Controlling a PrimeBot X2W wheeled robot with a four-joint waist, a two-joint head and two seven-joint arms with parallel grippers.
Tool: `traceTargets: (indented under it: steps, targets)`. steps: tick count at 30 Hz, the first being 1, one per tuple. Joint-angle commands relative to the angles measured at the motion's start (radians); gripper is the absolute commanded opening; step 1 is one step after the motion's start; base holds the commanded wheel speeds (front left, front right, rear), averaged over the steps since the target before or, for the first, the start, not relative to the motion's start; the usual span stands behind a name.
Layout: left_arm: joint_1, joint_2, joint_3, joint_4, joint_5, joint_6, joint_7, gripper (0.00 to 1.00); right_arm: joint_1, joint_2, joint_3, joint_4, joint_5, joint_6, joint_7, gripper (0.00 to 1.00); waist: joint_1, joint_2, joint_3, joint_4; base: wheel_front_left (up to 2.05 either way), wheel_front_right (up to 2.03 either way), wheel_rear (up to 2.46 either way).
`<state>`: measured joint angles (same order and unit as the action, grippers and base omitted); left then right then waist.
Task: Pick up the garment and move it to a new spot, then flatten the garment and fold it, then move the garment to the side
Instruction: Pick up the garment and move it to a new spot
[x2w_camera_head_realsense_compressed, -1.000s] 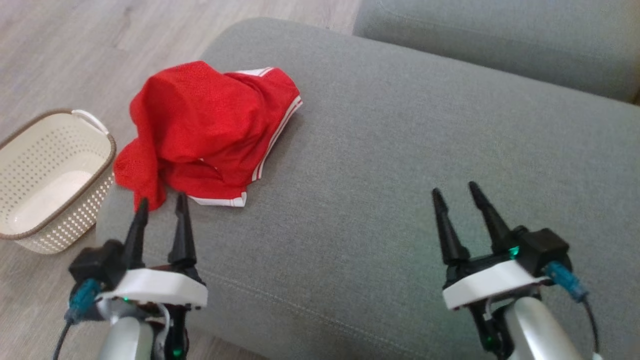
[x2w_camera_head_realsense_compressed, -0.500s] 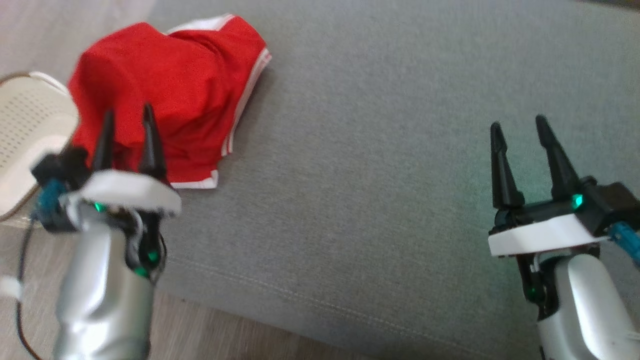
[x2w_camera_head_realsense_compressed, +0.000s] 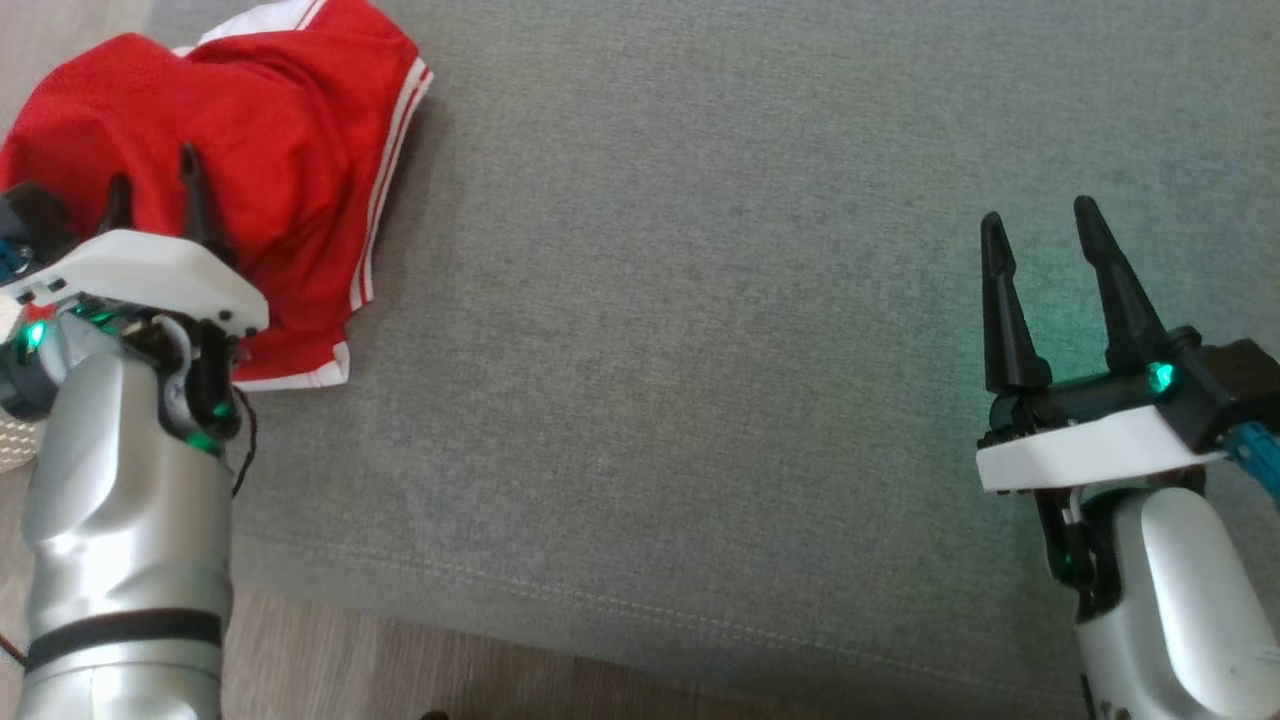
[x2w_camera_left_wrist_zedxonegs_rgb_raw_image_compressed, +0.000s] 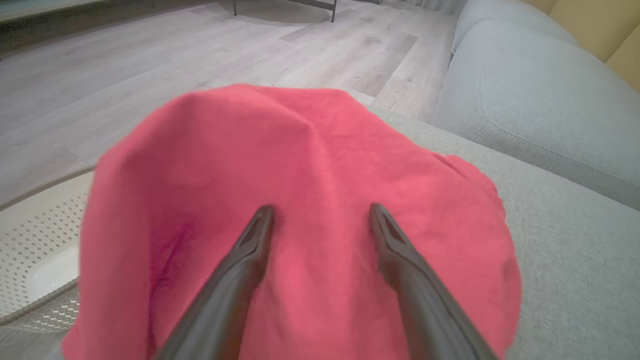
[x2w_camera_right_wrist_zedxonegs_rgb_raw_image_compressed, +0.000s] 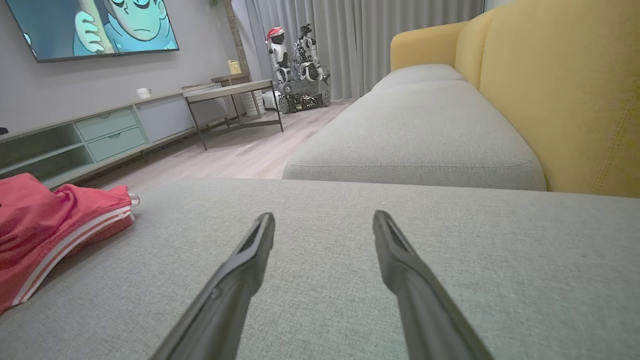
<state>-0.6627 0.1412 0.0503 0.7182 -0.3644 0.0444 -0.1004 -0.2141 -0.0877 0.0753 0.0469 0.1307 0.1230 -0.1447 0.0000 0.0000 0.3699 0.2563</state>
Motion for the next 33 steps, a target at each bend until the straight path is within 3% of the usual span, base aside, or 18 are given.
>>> traceTargets:
  steps: [1, 2, 9, 15, 22, 33]
  targets:
    - [-0.037, 0.059, 0.033, -0.013, -0.007, 0.001, 0.004, 0.21, -0.024, 0.002, 0.026, -0.034, -0.006, 0.008, -0.003, 1.00, 0.0000, 0.0000, 0.002, -0.005, 0.00, 0.00, 0.00]
    - [-0.042, 0.063, 0.033, -0.002, -0.008, -0.002, 0.003, 0.00, -0.025, 0.003, 0.026, -0.032, -0.006, 0.008, -0.004, 1.00, 0.0000, 0.0000, 0.003, -0.007, 0.00, 0.00, 0.00]
    - [-0.059, 0.067, 0.045, 0.010, -0.018, -0.015, -0.104, 0.00, -0.020, 0.012, 0.027, 0.002, -0.004, 0.008, -0.025, 1.00, 0.0000, 0.0000, -0.031, -0.011, 0.00, 0.00, 0.00]
    - [-0.056, 0.067, 0.061, -0.124, -0.005, -0.036, -0.158, 0.00, -0.016, 0.023, 0.035, 0.043, 0.009, 0.008, -0.050, 1.00, 0.0000, 0.0000, -0.099, -0.019, 0.00, 0.00, 0.00]
    - [0.001, 0.039, 0.068, -0.383, 0.037, -0.050, -0.161, 0.00, -0.005, 0.034, 0.041, 0.092, 0.038, 0.008, -0.083, 1.00, 0.0000, 0.0000, -0.175, -0.056, 0.00, 0.00, 0.00]
    - [0.011, 0.015, -0.018, -0.586, 0.070, -0.056, -0.082, 0.00, -0.013, 0.037, 0.051, 0.115, 0.091, 0.008, -0.110, 1.00, 0.0000, 0.0000, -0.209, -0.158, 0.00, 0.00, 0.00]
